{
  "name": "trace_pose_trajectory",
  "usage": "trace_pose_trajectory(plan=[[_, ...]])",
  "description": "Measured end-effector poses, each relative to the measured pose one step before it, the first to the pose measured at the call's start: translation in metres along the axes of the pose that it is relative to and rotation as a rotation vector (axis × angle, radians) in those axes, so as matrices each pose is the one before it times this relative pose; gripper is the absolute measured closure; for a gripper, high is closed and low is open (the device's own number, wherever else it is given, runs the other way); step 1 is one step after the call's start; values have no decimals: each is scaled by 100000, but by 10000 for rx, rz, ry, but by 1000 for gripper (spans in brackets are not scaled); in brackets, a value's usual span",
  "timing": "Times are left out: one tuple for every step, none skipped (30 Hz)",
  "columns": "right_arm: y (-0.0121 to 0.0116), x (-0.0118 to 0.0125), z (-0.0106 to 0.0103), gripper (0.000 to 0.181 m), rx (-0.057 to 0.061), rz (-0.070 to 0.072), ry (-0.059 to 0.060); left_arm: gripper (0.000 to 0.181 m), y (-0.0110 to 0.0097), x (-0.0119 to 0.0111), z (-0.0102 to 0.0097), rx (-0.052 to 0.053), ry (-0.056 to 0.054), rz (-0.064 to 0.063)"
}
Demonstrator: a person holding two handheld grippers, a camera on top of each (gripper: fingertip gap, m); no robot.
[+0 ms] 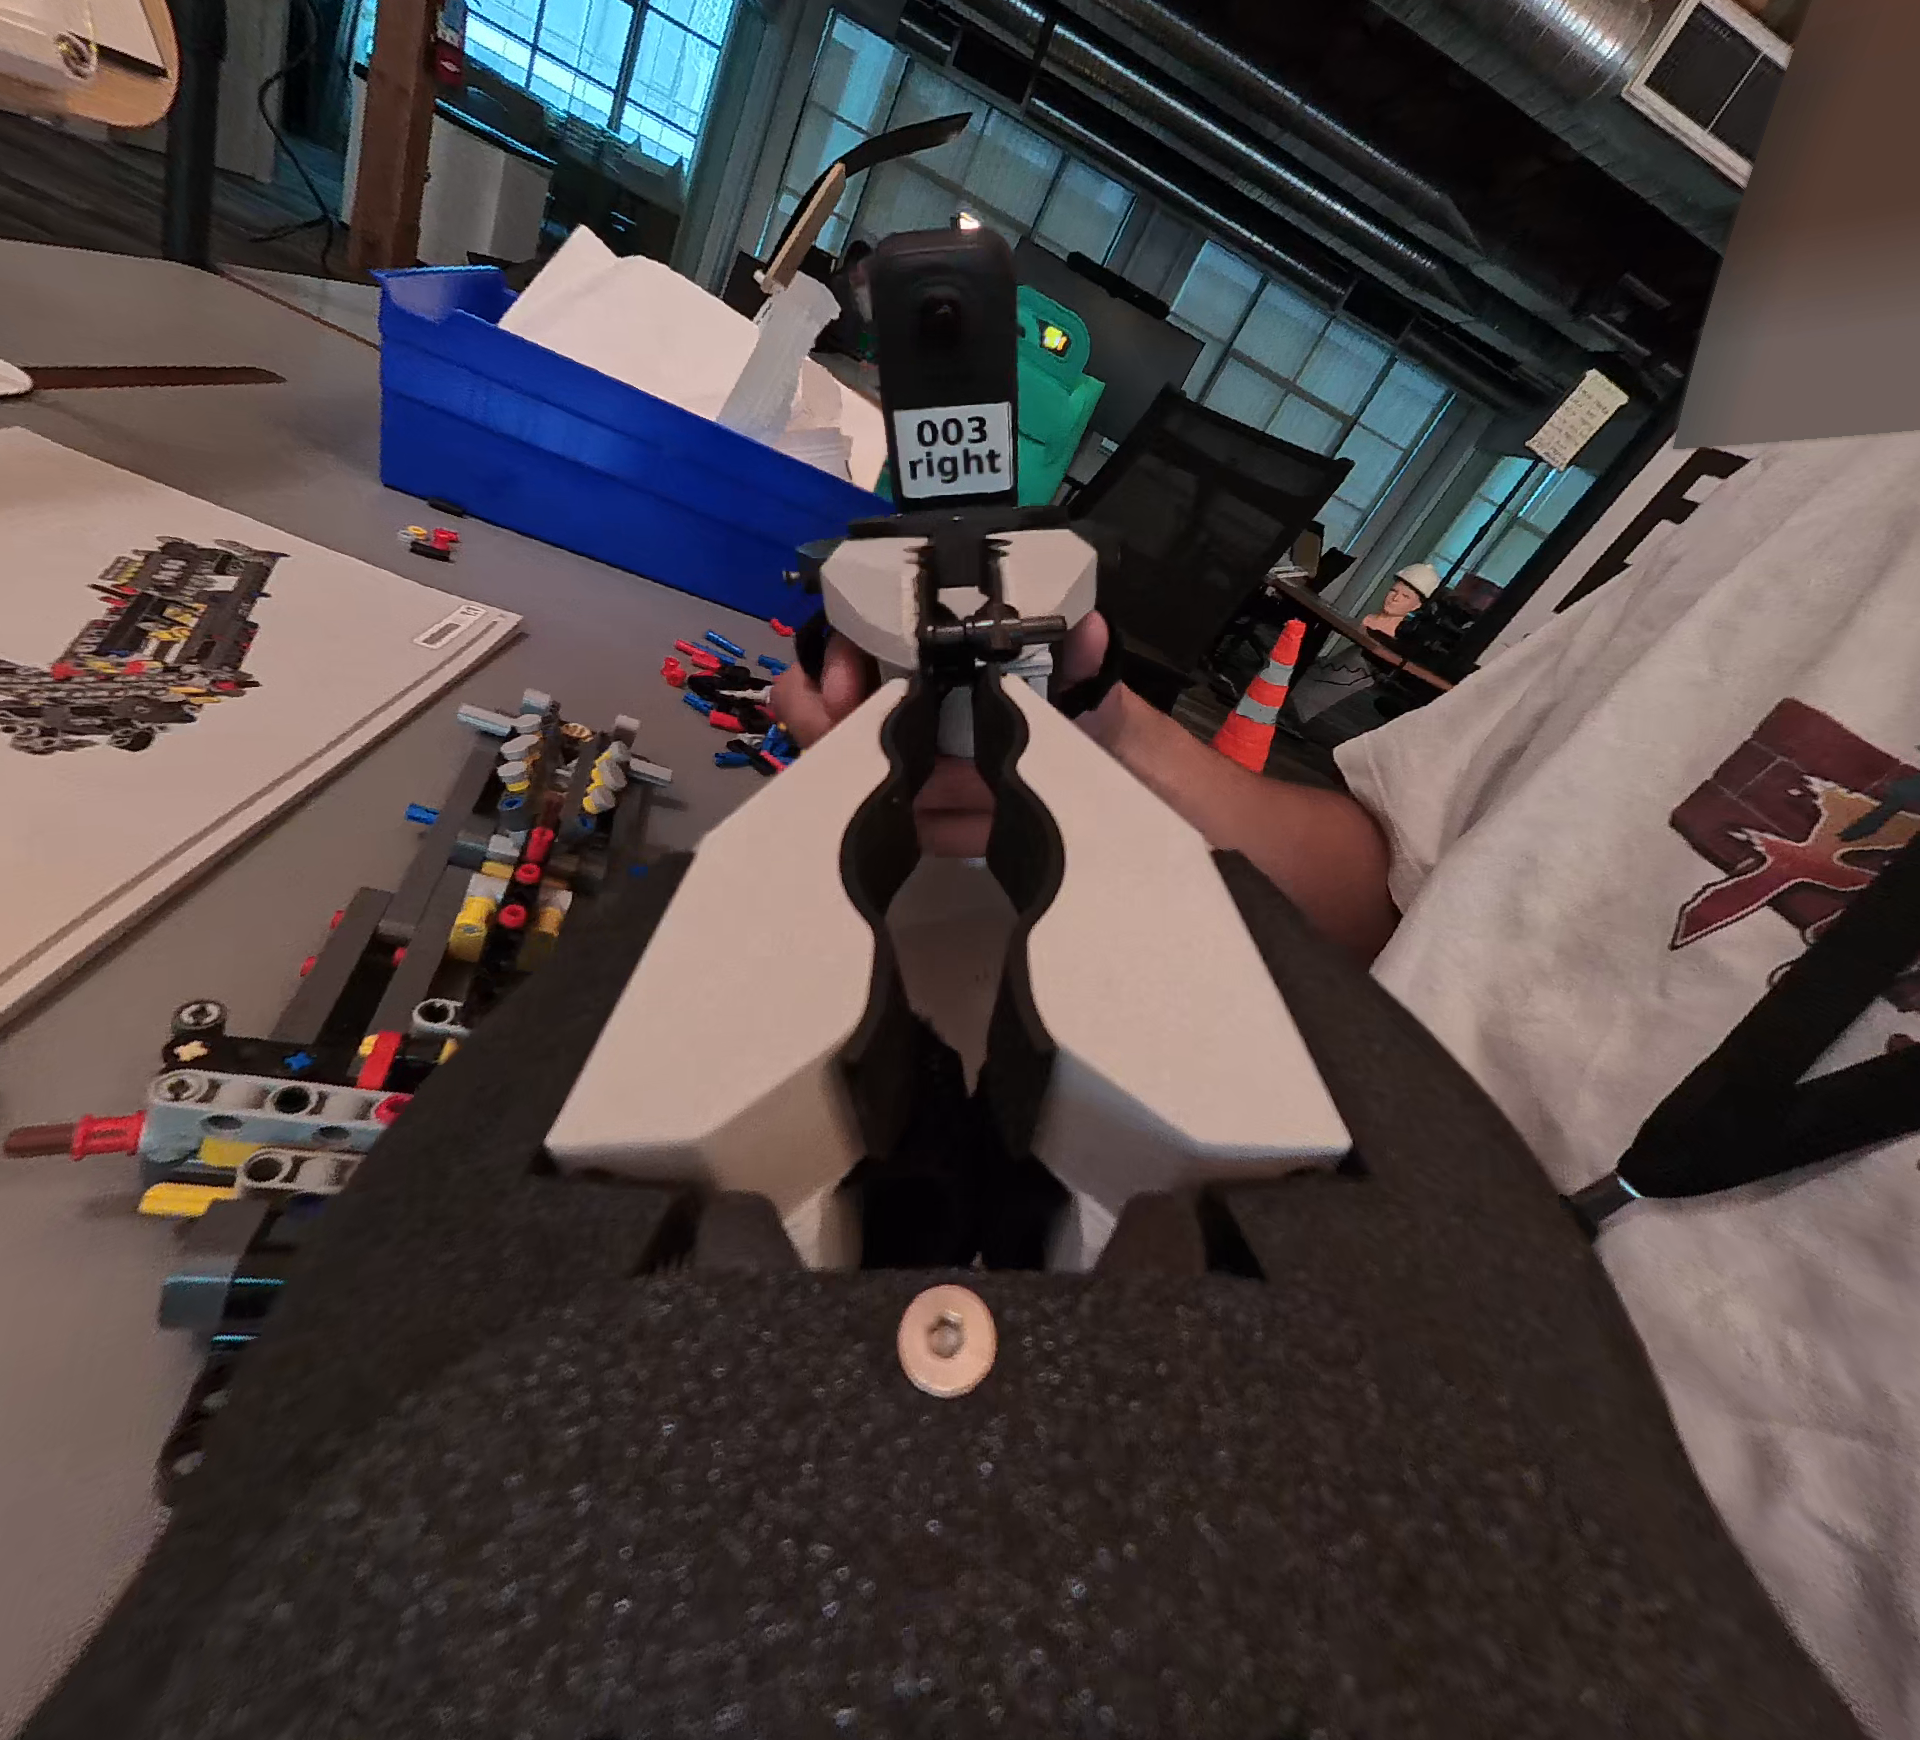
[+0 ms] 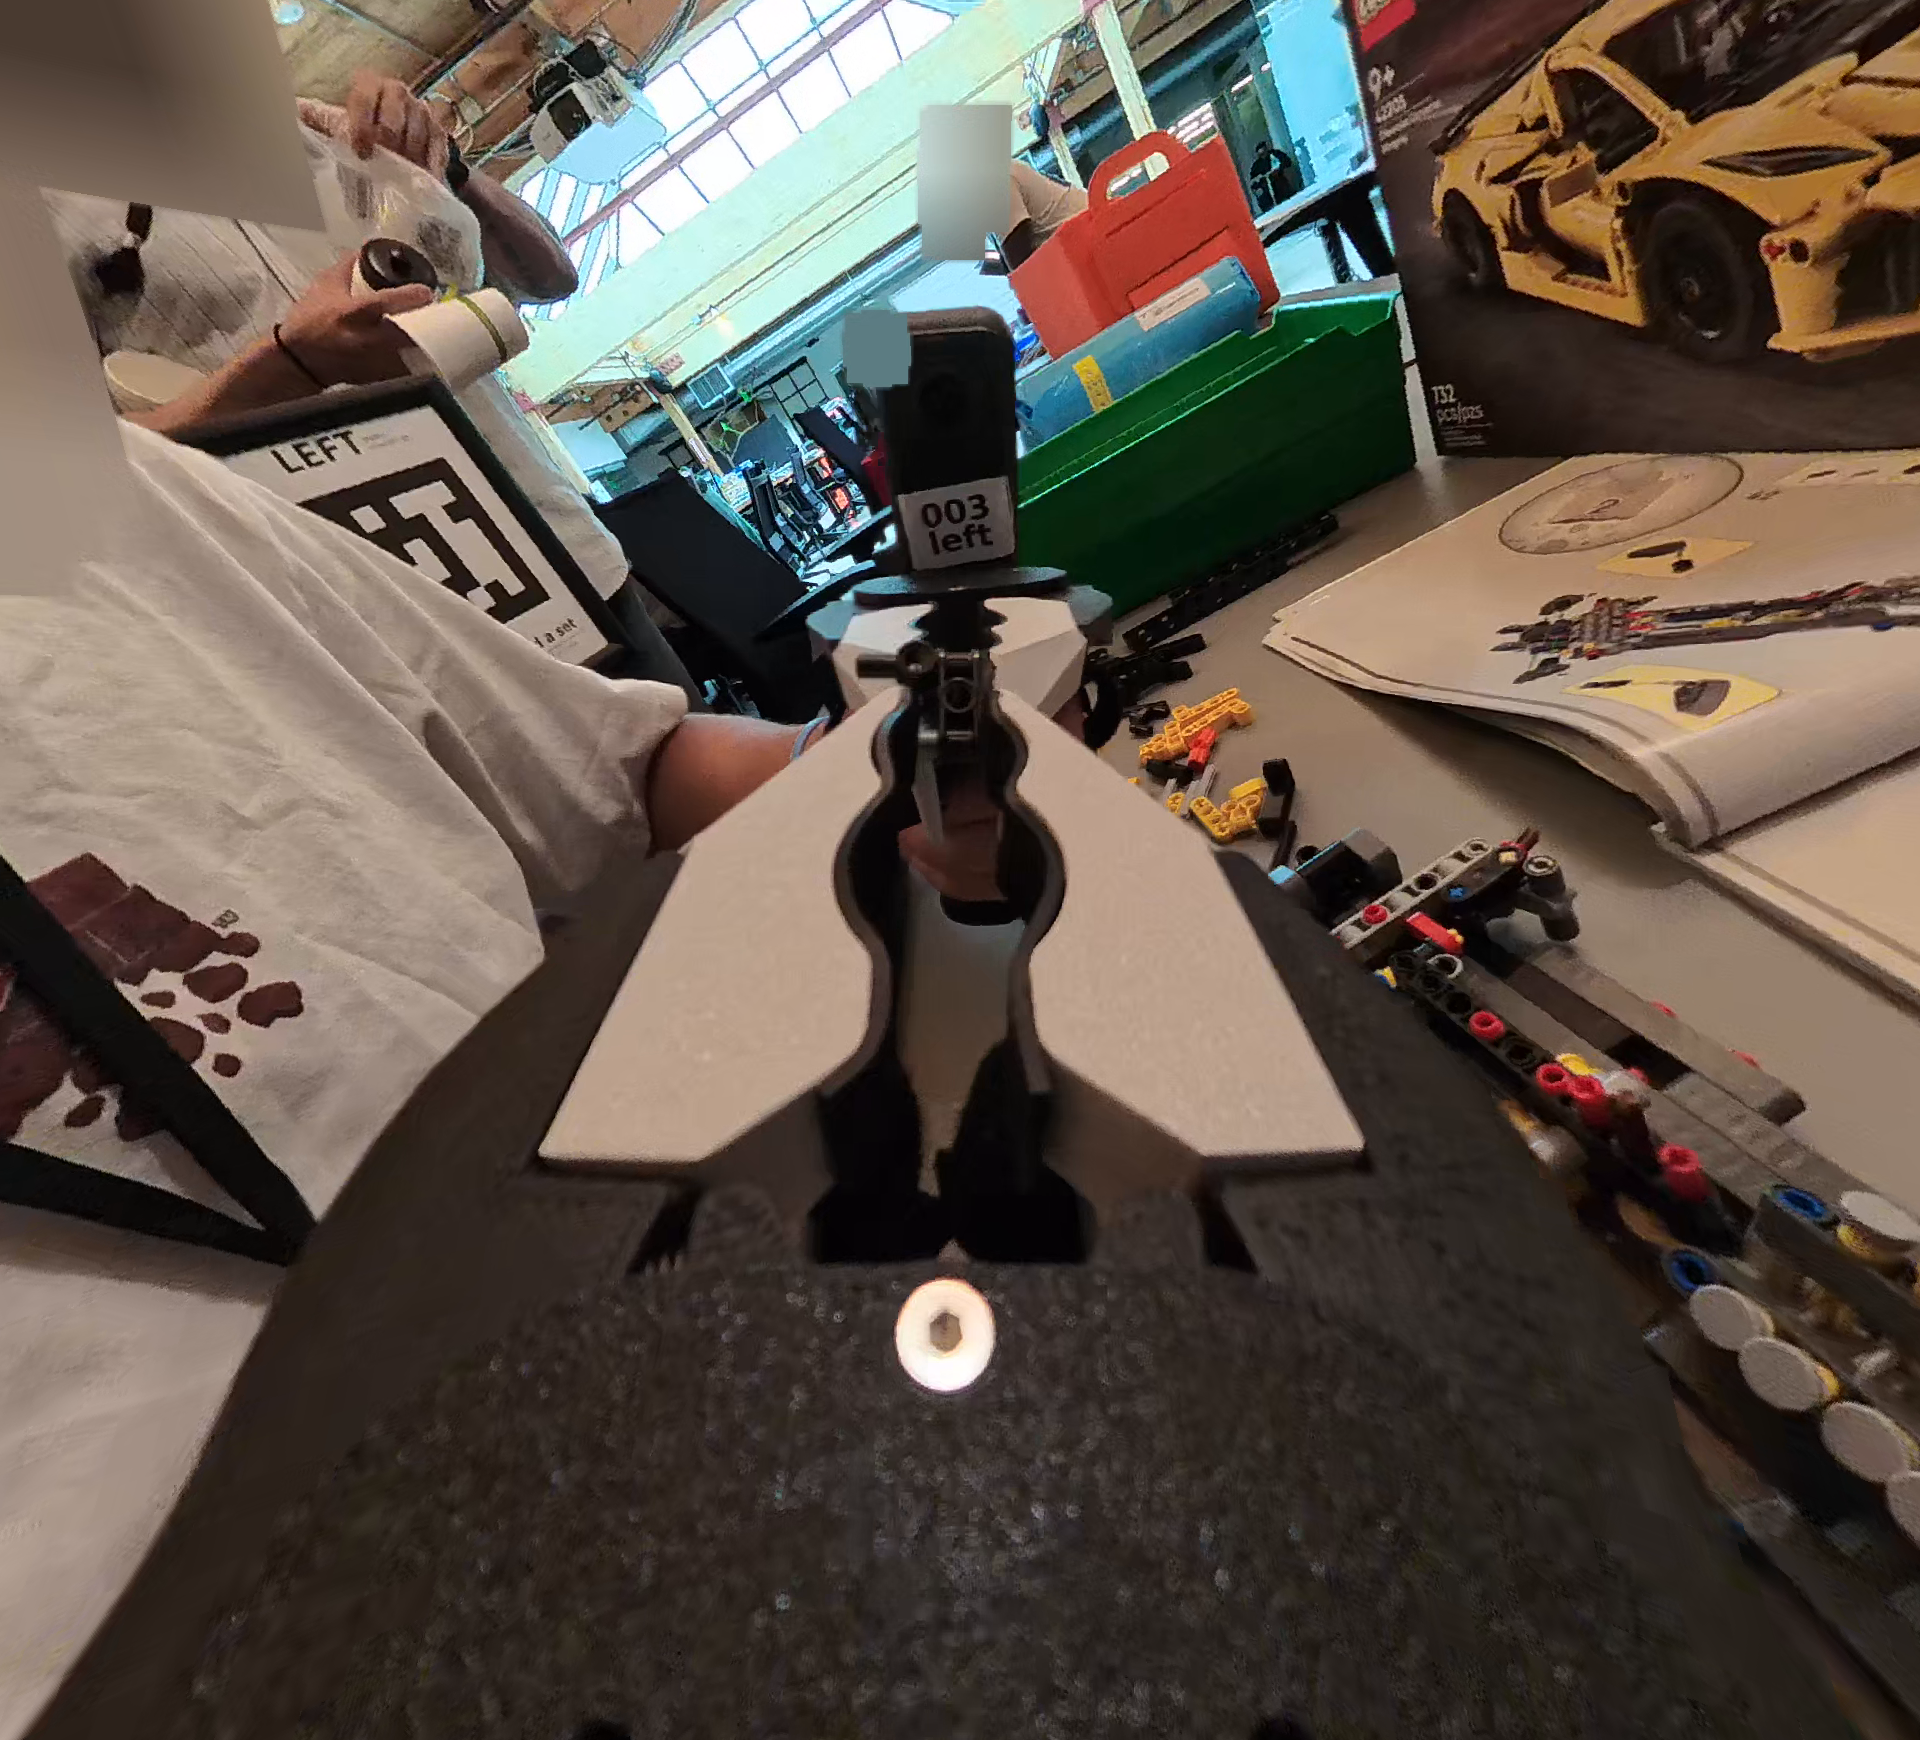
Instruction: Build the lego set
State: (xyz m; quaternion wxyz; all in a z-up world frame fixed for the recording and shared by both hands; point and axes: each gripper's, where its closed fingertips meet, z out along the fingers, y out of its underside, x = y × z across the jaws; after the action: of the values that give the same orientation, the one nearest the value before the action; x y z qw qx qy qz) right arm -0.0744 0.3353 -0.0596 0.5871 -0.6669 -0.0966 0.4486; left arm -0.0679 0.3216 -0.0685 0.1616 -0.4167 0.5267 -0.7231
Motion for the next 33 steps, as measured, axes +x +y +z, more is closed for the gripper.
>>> trace_pose_trajectory(plan=[[-70, -185, -61, 167, 2, -274, -35, 176, -8, 77, -14, 3, 88, -103], [-66, -198, -77, 164, -5, -303, -38, 176, 41, 22, -26, -19, 55, -70], [-27, -92, -106, 163, -21, -292, 21, 176, 15, 30, -32, -6, 49, -44], [-26, -103, -108, 160, -24, -305, 14, 176, 1, 70, -36, -4, 82, -64], [-43, -162, -158, 158, -29, -353, -12, 176, -41, 55, -60, 21, 87, -100], [-94, -258, -175, 155, -23, -419, -42, 176, -64, 73, -74, 47, 127, -173], [-4, -290, -160, 149, -94, -519, -8, 177, -15, 320, -70, 13, 333, -303], [279, -319, -118, 141, -309, -719, 31, 176, 210, 595, -28, -135, 539, -419], [489, -265, -147, 139, -558, -857, 103, 176, 334, 368, 5, -211, 341, -311], [625, -243, -224, 143, -773, -878, 89, 176, 426, 379, 26, -237, 272, -104], [421, -236, -217, 147, -719, -642, 43, 176, 655, 606, 65, -394, 412, -109], [-23, -262, -93, 146, -472, -530, -70, 176, 614, 336, 121, -357, 221, -103], [-414, -209, -44, 146, -270, -421, -120, 176, 557, 231, 146, -295, 156, -80], [-517, -356, 5, 147, -135, -288, -261, 176, 506, 452, 165, -267, 297, -123], [-114, -612, 165, 147, -281, -234, -462, 177, 328, 451, 170, -163, 293, -100], [340, -453, 293, 147, -528, -211, -380, 177, 250, 369, 152, -123, 237, -60], [384, -305, 333, 146, -464, -286, -254, 177, 279, 327, 146, -142, 229, -63], [175, -312, 294, 146, -242, -247, -223, 177, 237, 257, 140, -119, 196, -69], [-8, -324, 261, 146, -99, -162, -234, 177, 99, 42, 95, -36, 52, -42], [-258, -399, 225, 146, 51, -74, -282, 178, 79, 12, 68, -26, 64, -71], [-367, -409, 185, 146, 113, -57, -262, 177, 117, 71, 40, -47, 120, -119], [-255, -294, 207, 146, 55, -86, -161, 177, 81, 107, -1, -18, 139, -126], [137, -198, 264, 146, -153, -159, -79, 177, 43, 163, -1, 8, 167, -124], [208, -30, 237, 147, -220, -183, 57, 177, 47, 72, -14, -5, 96, -91], [-12, -50, 180, 149, -51, -189, 58, 177, 90, -58, 2, -34, 6, -45], [-178, -81, 132, 154, 72, -158, 28, 177, 43, -90, 13, -12, -16, -47], [-151, -16, 75, 157, 42, -148, 42, 177, 6, 41, 15, 5, 63, -50], [-103, 21, 12, 157, 29, -77, 43, 177, -57, 70, -21, 32, 62, -27], [-26, 145, -32, 157, -2, -24, 87, 177, -134, -17, -62, 73, -5, -24], [141, 271, -73, 158, -64, -10, 182, 177, -181, -159, -115, 106, -75, -48], [263, 338, -72, 158, -104, -40, 238, 176, -211, -311, -133, 111, -168, -48], [296, 313, -63, 158, -104, -73, 243, 176, -195, -350, -128, 98, -211, -19], [192, 389, -59, 158, -41, -56, 288, 175, -287, -265, -157, 156, -174, -17]])
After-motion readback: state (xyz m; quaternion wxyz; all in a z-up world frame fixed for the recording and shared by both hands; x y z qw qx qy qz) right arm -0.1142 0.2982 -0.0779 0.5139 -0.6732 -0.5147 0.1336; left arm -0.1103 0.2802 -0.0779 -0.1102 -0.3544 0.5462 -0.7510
